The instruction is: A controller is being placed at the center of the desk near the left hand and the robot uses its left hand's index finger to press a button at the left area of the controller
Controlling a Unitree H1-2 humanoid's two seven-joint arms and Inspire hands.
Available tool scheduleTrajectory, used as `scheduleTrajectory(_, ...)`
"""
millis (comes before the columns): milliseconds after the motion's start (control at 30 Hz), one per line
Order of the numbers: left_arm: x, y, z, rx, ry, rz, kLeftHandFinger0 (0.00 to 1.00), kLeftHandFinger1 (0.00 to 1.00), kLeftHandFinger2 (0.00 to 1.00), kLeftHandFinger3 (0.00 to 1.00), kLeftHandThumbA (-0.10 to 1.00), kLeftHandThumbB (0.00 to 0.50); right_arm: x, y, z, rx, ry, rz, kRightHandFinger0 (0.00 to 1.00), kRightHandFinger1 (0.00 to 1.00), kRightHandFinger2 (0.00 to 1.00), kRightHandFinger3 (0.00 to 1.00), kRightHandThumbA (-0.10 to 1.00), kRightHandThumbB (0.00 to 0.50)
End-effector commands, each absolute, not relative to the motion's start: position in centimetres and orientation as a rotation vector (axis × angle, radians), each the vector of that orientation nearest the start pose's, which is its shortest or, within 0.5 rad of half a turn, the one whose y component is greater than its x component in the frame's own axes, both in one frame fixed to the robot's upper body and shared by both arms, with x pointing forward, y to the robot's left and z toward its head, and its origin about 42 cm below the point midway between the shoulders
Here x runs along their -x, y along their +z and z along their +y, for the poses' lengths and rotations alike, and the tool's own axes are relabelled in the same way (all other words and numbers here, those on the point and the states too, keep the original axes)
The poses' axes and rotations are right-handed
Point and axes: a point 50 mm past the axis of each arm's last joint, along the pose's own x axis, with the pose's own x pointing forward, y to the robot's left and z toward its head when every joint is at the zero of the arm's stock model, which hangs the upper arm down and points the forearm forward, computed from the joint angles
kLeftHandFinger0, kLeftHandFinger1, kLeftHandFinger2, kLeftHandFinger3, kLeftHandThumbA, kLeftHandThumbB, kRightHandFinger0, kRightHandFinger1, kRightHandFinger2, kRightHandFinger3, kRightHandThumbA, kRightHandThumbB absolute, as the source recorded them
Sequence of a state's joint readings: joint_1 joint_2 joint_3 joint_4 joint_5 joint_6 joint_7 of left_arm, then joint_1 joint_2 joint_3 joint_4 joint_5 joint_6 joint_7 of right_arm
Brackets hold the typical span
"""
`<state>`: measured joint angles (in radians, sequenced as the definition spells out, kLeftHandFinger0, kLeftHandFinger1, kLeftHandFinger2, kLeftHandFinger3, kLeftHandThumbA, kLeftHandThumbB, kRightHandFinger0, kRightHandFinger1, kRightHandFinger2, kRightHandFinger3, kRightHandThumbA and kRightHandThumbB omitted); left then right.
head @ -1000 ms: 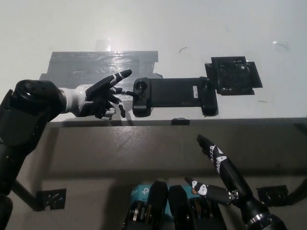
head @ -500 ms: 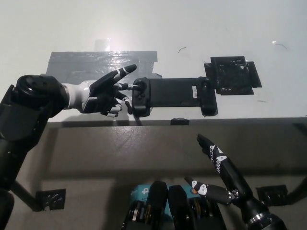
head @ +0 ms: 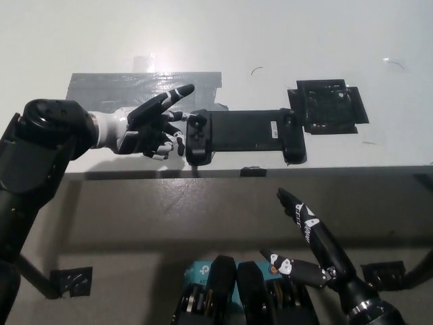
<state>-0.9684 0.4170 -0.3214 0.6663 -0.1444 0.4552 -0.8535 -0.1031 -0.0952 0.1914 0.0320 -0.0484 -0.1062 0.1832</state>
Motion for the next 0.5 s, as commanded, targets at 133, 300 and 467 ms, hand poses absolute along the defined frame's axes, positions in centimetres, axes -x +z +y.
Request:
scheduleTrajectory(133, -53.3, 30.5, 23.5, -0.391, -0.864, 0.37, 0.0, 0.0, 0.32, 1.0, 1.0, 0.434, -31.7, 13.4, -16.8, 0.164, 0.422, -0.248, 1.0, 1.0, 1.0, 1.0, 0.73, 0.244)
scheduleTrajectory(300, -52.9, 29.0, 23.5, -0.402, -0.851, 0.395, 0.0, 0.0, 0.33, 1.0, 1.0, 0.434, -31.9, 13.6, -16.7, 0.171, 0.427, -0.244, 1.0, 1.0, 1.0, 1.0, 0.72, 0.245)
scheduleTrajectory(467, -52.4, 27.8, 23.0, -0.419, -0.863, 0.415, 0.0, 0.0, 0.33, 1.0, 1.0, 0.433, -32.0, 13.7, -16.6, 0.172, 0.431, -0.249, 1.0, 1.0, 1.0, 1.0, 0.73, 0.249)
